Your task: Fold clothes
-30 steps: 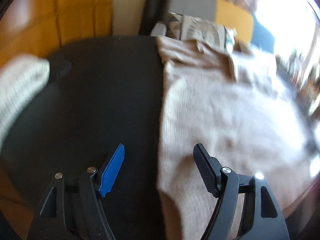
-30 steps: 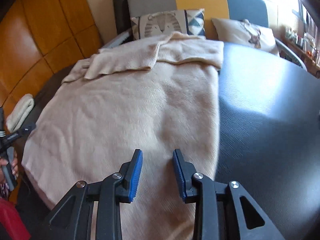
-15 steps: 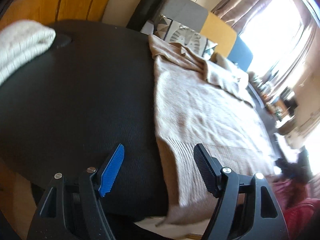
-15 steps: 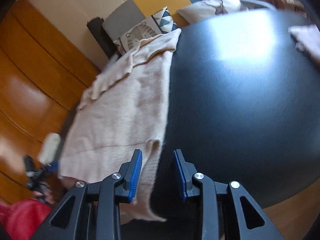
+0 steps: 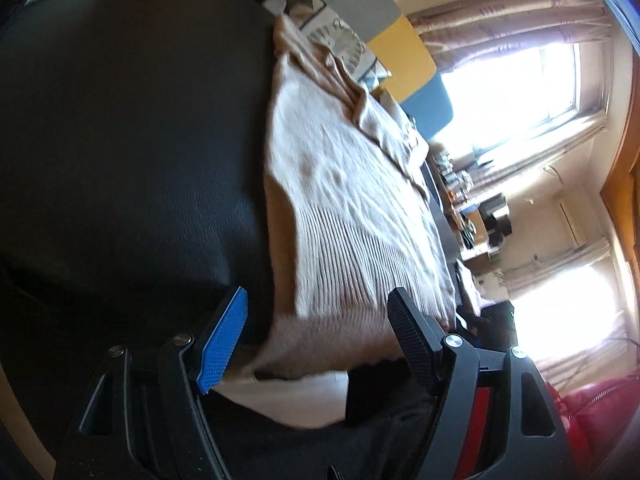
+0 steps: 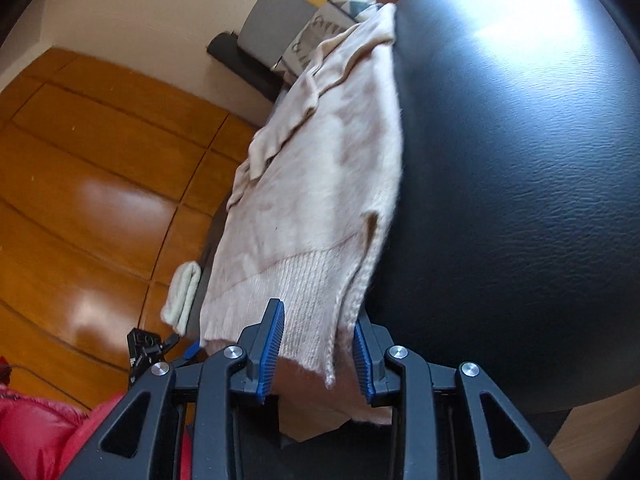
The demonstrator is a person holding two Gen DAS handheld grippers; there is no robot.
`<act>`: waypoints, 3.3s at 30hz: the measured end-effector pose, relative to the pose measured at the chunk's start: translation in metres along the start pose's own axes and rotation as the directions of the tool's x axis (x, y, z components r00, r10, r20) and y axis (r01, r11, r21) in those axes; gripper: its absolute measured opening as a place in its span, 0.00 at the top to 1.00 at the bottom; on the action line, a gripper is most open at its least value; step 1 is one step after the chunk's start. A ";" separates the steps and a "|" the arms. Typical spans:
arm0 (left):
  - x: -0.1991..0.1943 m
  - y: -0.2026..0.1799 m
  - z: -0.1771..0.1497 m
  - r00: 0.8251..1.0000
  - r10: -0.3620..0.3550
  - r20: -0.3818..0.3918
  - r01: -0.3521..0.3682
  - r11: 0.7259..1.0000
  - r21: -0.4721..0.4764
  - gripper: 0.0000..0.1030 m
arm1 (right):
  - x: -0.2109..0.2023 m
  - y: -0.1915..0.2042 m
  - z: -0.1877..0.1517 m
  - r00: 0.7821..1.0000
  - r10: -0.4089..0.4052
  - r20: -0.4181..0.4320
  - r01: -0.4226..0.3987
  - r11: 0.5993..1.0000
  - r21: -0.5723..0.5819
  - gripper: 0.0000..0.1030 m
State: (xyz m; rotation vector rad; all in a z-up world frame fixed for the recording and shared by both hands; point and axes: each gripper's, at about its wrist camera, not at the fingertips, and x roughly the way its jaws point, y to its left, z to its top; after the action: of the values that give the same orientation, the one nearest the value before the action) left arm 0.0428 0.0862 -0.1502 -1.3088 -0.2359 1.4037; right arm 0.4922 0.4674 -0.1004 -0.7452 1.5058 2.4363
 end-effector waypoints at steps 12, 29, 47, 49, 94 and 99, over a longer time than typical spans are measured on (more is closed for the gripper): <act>0.014 -0.003 -0.003 0.989 -0.137 -0.062 0.136 0.991 -0.014 0.09 | 0.024 0.011 -0.010 0.998 0.047 -0.046 -0.051 0.996 -0.078 0.69; 0.023 -0.024 0.010 0.990 -0.127 -0.055 0.133 0.984 0.120 0.15 | 0.027 0.017 -0.008 0.998 -0.004 -0.058 -0.004 0.991 -0.133 0.69; 0.028 -0.004 0.013 0.987 -0.096 -0.129 0.102 0.994 0.036 0.63 | 0.028 0.010 -0.008 0.994 0.031 -0.106 -0.039 0.996 -0.075 0.70; 0.029 -0.012 0.014 0.990 -0.054 -0.134 0.064 0.996 0.067 0.65 | 0.029 0.009 -0.008 0.995 0.018 -0.102 -0.026 0.997 -0.073 0.80; -0.020 -0.013 0.035 0.986 -0.103 -0.134 0.090 0.991 -0.098 0.90 | 0.008 0.006 0.087 0.931 0.358 0.066 -0.358 0.934 -0.012 0.95; -0.036 0.006 0.011 0.985 -0.057 -0.164 0.029 0.986 -0.166 0.60 | 0.024 -0.022 0.075 0.933 0.343 0.109 -0.353 0.931 0.090 0.95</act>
State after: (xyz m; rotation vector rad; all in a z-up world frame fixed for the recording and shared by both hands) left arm 0.0207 0.0612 -0.1309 -1.5395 -0.2681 1.2502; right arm 0.4567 0.5410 -0.1025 -0.3628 1.8522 2.5600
